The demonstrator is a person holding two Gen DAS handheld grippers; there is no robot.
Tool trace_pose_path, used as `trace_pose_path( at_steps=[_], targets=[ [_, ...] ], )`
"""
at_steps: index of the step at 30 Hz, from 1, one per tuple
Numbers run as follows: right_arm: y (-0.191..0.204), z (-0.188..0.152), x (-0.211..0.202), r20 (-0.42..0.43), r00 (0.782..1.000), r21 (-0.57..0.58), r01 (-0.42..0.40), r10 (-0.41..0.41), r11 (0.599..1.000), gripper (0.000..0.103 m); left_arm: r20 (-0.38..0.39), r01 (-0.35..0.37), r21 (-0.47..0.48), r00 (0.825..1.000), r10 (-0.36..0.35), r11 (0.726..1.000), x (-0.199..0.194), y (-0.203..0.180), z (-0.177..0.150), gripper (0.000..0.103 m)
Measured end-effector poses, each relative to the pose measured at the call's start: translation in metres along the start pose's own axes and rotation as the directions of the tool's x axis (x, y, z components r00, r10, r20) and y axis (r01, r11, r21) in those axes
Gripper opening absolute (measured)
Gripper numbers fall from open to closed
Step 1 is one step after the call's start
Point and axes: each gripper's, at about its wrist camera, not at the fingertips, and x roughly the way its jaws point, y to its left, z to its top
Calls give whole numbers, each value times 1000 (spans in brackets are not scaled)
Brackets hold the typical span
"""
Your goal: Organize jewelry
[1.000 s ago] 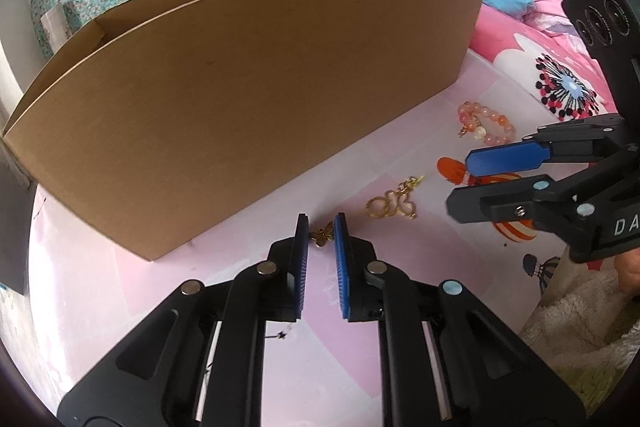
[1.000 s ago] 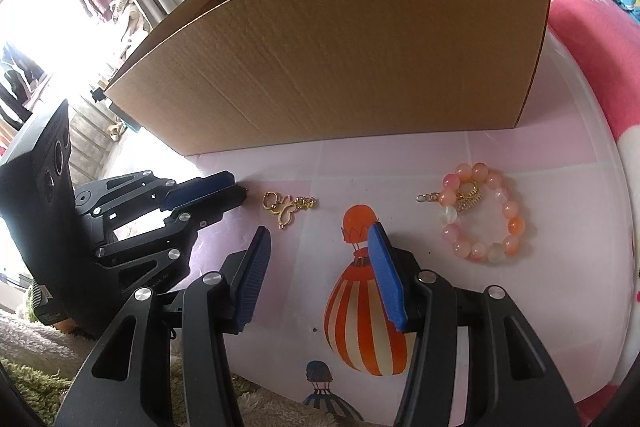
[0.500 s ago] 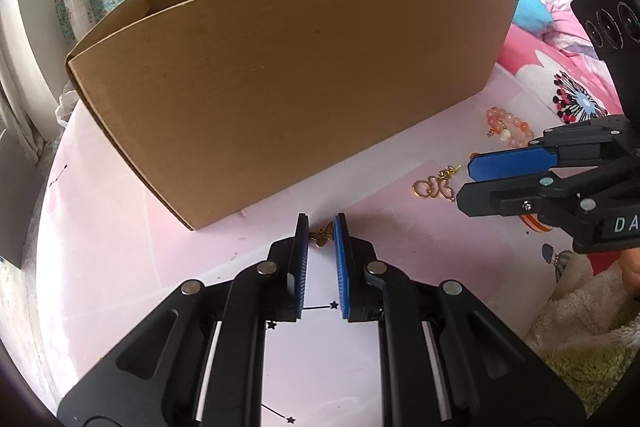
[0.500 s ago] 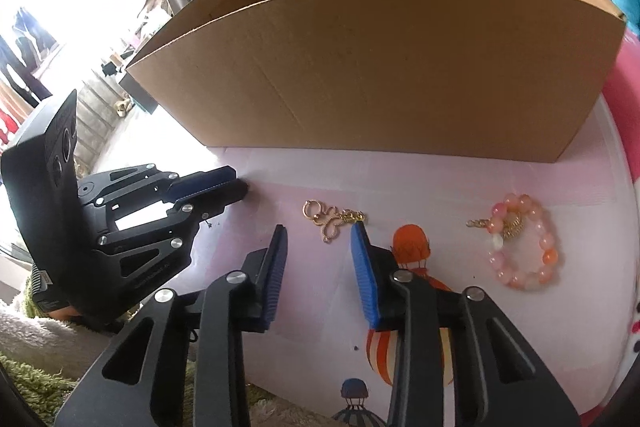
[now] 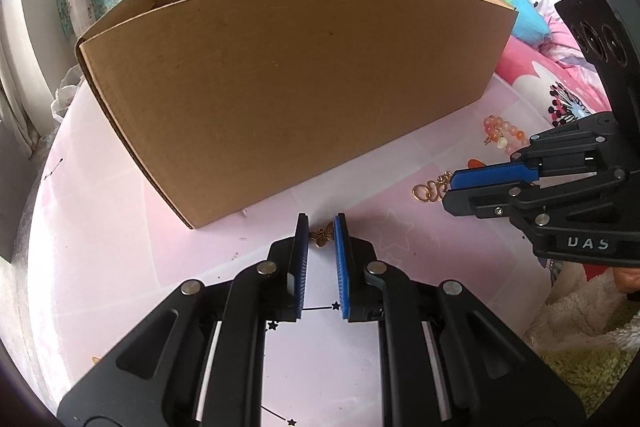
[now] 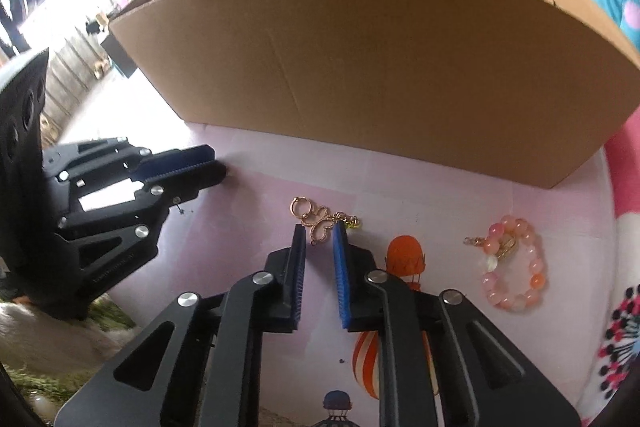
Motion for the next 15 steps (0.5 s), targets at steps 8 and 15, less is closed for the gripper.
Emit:
trace_pose_path(
  at_steps=[8,15],
  targets=[
    [5,-3,-3,-17,1000,-9,-8,8,1000,4,5,6,-5,1000,-6,1000,-2,2,-2,12],
    [-1,-12,-8,-37,998,39,-58,59,998,4,7,9,-6,1000,-9,1000,-3,4,-2,12]
  ],
)
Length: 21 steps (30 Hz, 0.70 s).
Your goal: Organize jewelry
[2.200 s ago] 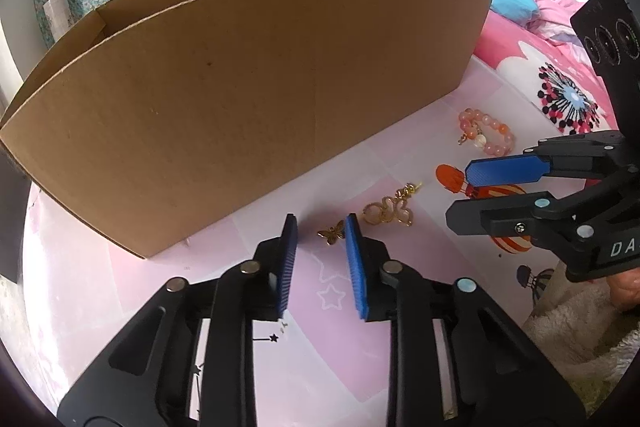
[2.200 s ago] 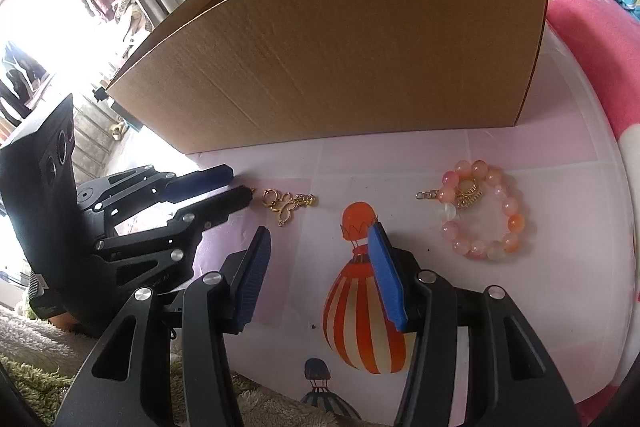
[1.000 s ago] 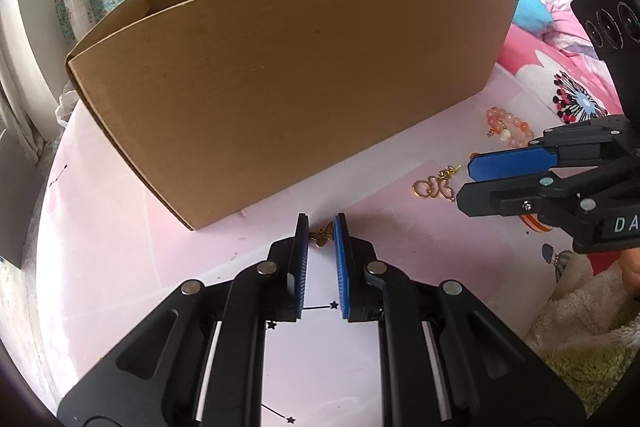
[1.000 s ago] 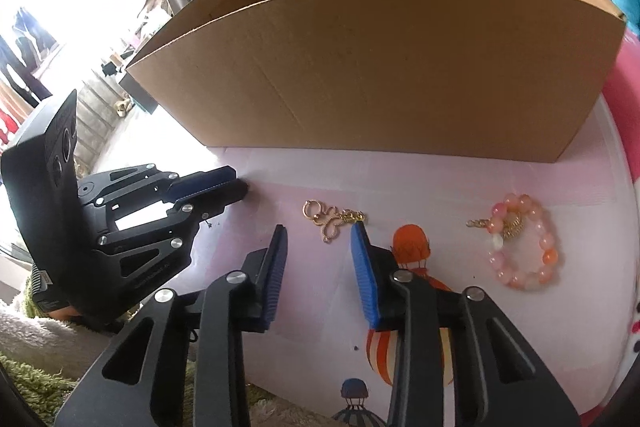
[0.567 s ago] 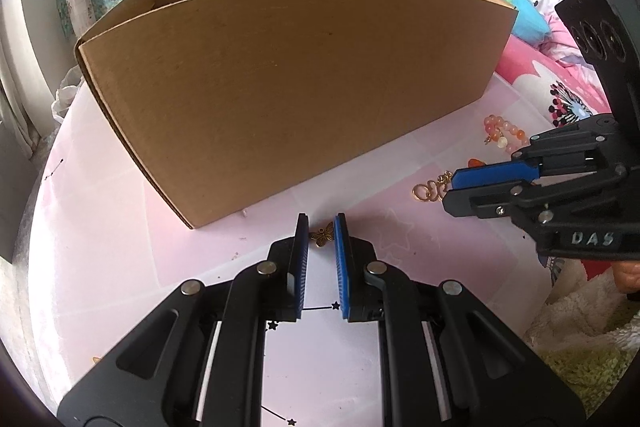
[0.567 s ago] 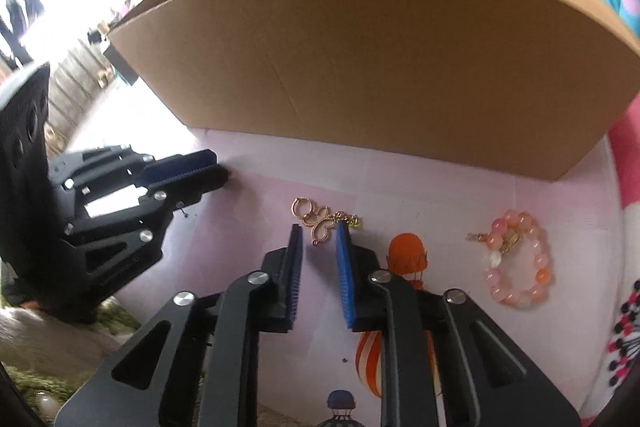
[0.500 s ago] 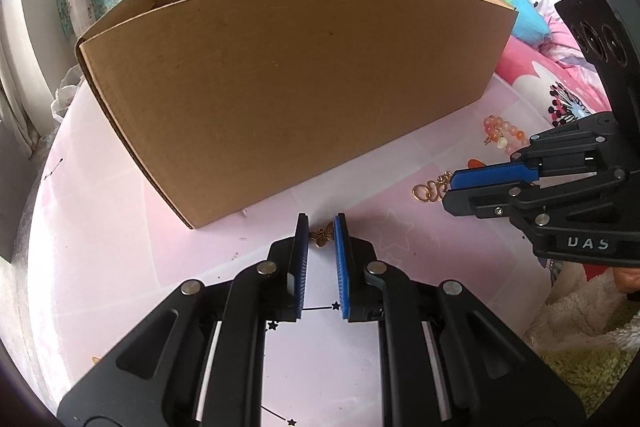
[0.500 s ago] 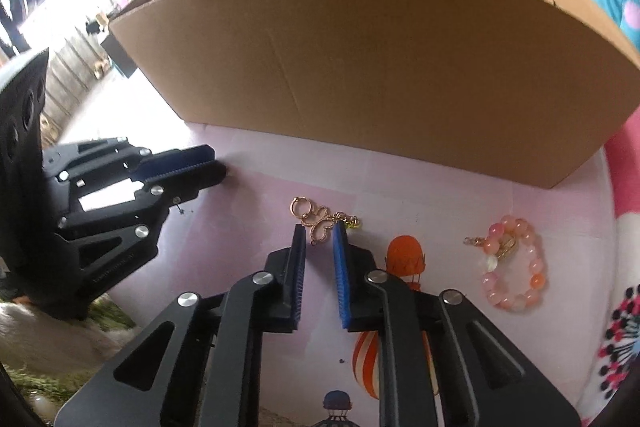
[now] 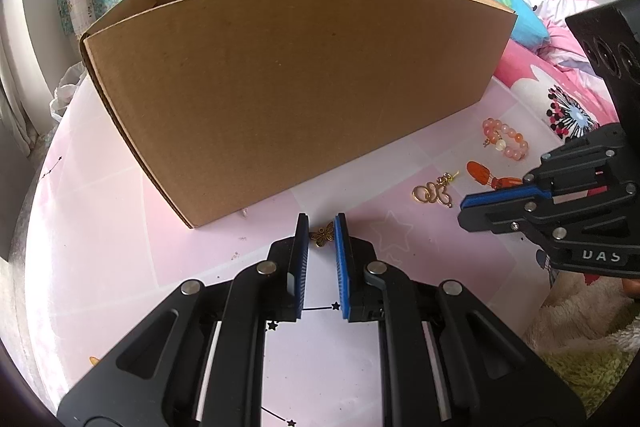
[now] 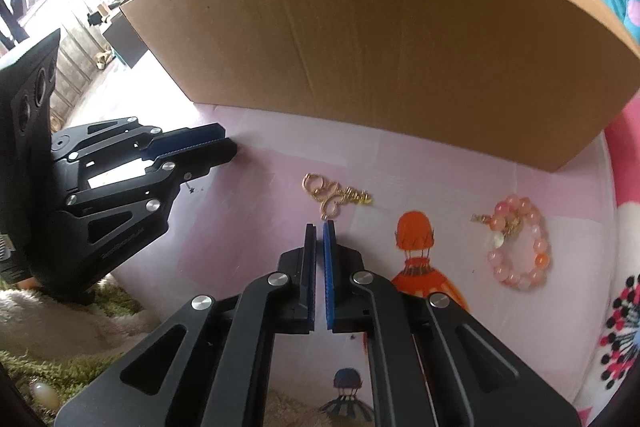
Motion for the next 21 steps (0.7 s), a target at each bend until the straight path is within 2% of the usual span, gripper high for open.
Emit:
trace_pose_path(
  at_steps=[6,16,21],
  targets=[
    [-17,7,-7,45,999,47,25,-27,999,4,1,-1,4,1000,1,1000,-1,1,0,12],
    [-8,15,4,42,991,-21,126,-125,992,4,-1,0,3,1000,0,1000,-1,0,1,12],
    [-17,22,5,56,984,12,170,-170,985,4,-1,2,4,1000,-2,1000,0,0,1,12]
  ],
)
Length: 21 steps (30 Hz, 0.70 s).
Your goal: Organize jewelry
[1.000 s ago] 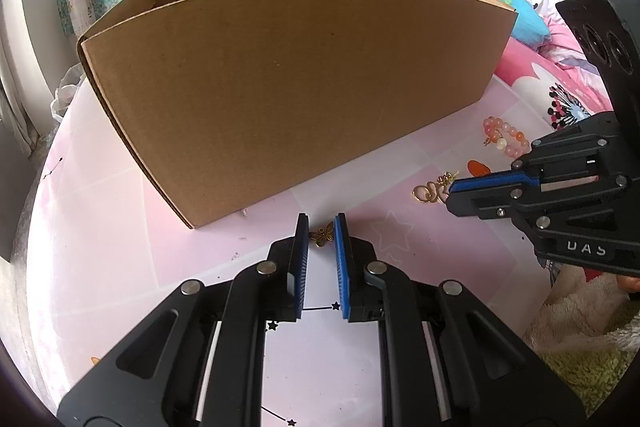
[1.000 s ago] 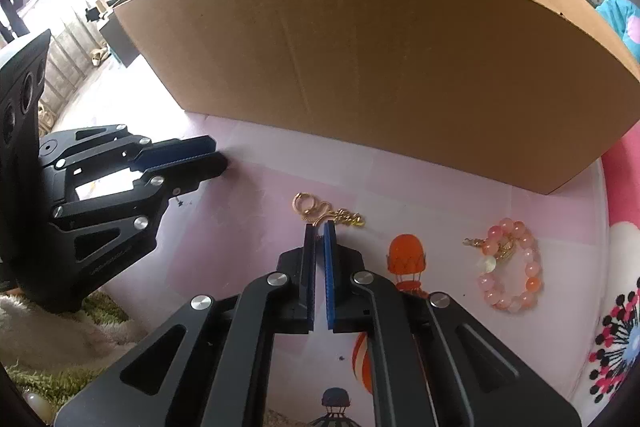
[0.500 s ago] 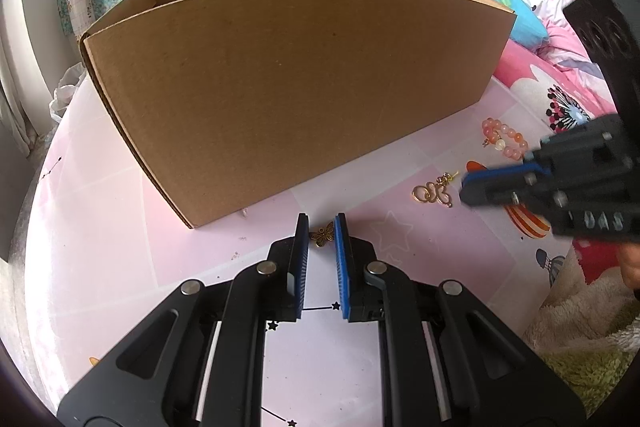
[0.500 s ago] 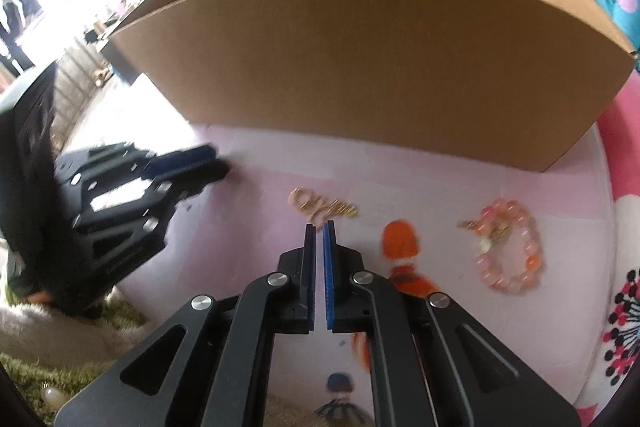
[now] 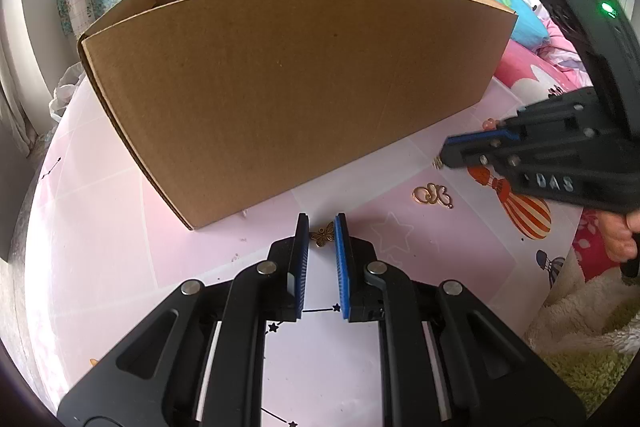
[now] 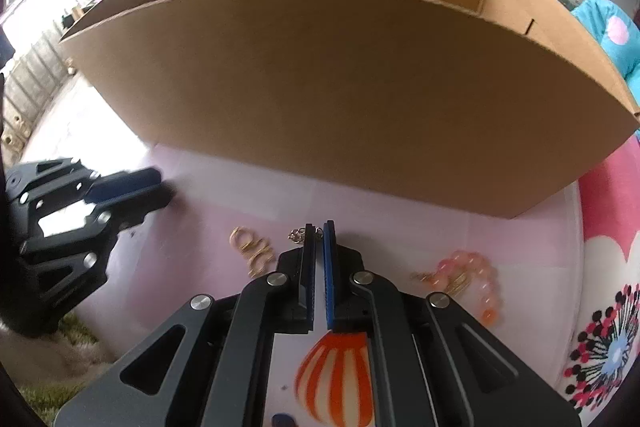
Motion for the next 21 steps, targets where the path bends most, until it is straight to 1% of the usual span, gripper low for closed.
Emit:
trace_pose_path(
  at_steps=[1,3,5,6,8,9,12,16,20,21],
  targets=[
    [-2,2,0,-1,1000,11,6,-6,1000,4,0,-1,-1,1000,1,1000,0,0,0,12],
    [-3,3,-3,5,1000,36,-21,21,999,4,0,-1,0,1000,1,1000,0,0,0,12],
    [-3,2,-13,34,996,45,-85,84,995,6,0,-1,0,1000,1,1000,0,0,0,12],
    [-1,1,-17,44,994,39,-98,96,994,7,-1,-1,0,1000,1,1000,0,0,0,12],
    [4,-4,-23,51,991,18,-122,121,992,19,0,-1,-1,1000,1,1000,0,0,0,12],
    [6,-5,-24,48,989,8,-140,139,990,26,1,0,-2,1000,0,1000,0,0,-1,12],
    [21,-6,-22,22,981,-41,-193,194,980,27,1,0,-1,1000,0,1000,0,0,-1,12],
    [38,-12,-15,-4,988,-122,-157,157,980,27,2,2,-4,1000,-2,1000,1,0,-1,12],
    [43,-11,-10,-13,988,-144,-154,154,978,27,3,1,-3,1000,-1,1000,1,0,-1,12],
    [43,-6,-6,-13,988,-151,-156,156,976,27,3,2,-4,1000,-2,1000,1,0,-1,12]
  ],
)
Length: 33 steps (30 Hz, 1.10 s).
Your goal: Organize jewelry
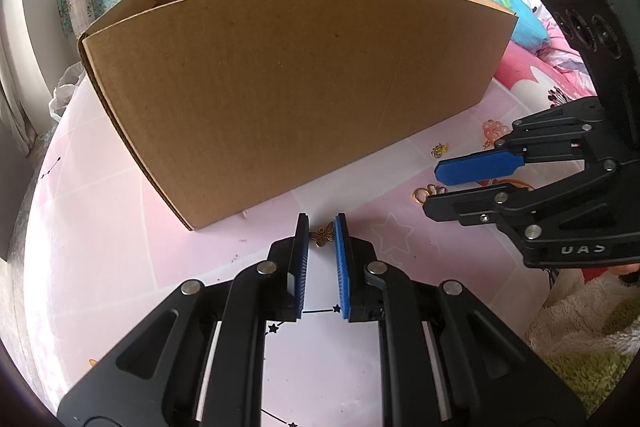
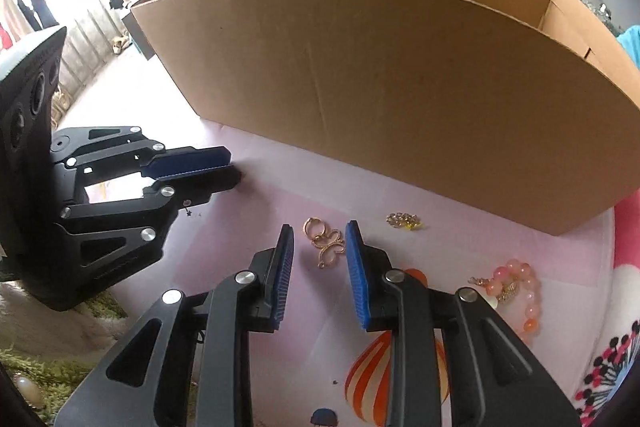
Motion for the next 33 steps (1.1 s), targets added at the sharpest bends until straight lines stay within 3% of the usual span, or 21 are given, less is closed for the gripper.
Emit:
trace_pose_path(
  at_steps=[2,4,23,33],
  targets=[
    [-2,8,5,-3,1000,-8,-16,16,1000,26,1,1,-3,1000,-1,1000,0,0,0,12],
    [0,11,8,-5,1000,-17,-9,9,1000,12,2,1,-5,1000,-1,1000,0,0,0,12],
    [9,10,11,-30,1000,-11,-6,6,1000,13,6,4,-7,1000,-4,1000,-1,1,-1,12],
    [19,2,0,-1,1000,12,-1,1,1000,12,6,3,-5,1000,-3,1000,0,1,-1,12]
  ],
)
